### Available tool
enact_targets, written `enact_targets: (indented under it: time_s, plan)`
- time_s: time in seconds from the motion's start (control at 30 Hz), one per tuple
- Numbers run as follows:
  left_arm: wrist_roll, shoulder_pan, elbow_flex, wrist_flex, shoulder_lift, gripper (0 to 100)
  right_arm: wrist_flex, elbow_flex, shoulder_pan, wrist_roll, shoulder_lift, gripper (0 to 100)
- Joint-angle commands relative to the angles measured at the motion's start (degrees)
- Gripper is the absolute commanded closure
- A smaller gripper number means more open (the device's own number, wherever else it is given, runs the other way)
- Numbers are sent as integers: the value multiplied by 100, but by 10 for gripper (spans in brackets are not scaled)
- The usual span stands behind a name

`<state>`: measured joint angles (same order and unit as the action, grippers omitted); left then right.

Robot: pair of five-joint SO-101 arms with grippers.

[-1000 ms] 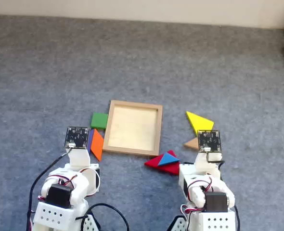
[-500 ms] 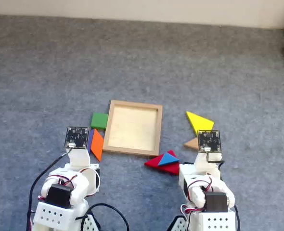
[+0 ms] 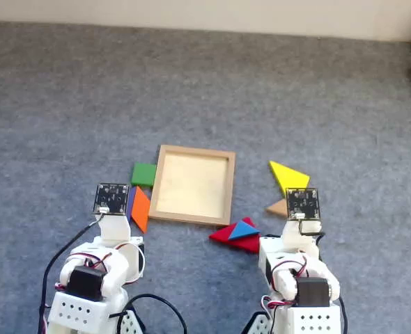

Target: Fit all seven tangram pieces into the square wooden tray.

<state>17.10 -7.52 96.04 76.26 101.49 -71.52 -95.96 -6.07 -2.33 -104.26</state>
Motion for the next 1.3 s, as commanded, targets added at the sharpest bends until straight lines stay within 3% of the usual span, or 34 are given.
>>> enact_targets:
  time_s: [0.0, 0.2, 0.4, 0.7, 0.97, 1.13, 1.27]
  plan:
    - [-9, 48, 119, 26, 242, 993, -22, -673, 66, -44, -101, 981]
    - [-9, 48, 119, 26, 242, 993, -4, -646, 303, -53, -101, 979]
    - [-9, 48, 119, 26, 242, 993, -180, 1015, 848, -18, -101, 979]
    - [-9, 48, 119, 26, 242, 993, -470, 3055, 848, -9, 145, 980]
    - [-9, 48, 119, 26, 242, 993, -391, 4611, 840, -53, 3073, 974]
    - [-9, 48, 119, 26, 242, 993, 330, 5358, 840, -62, 4901, 963]
    - [-9, 48, 119, 26, 242, 993, 884, 5516, 840, -62, 6018, 818]
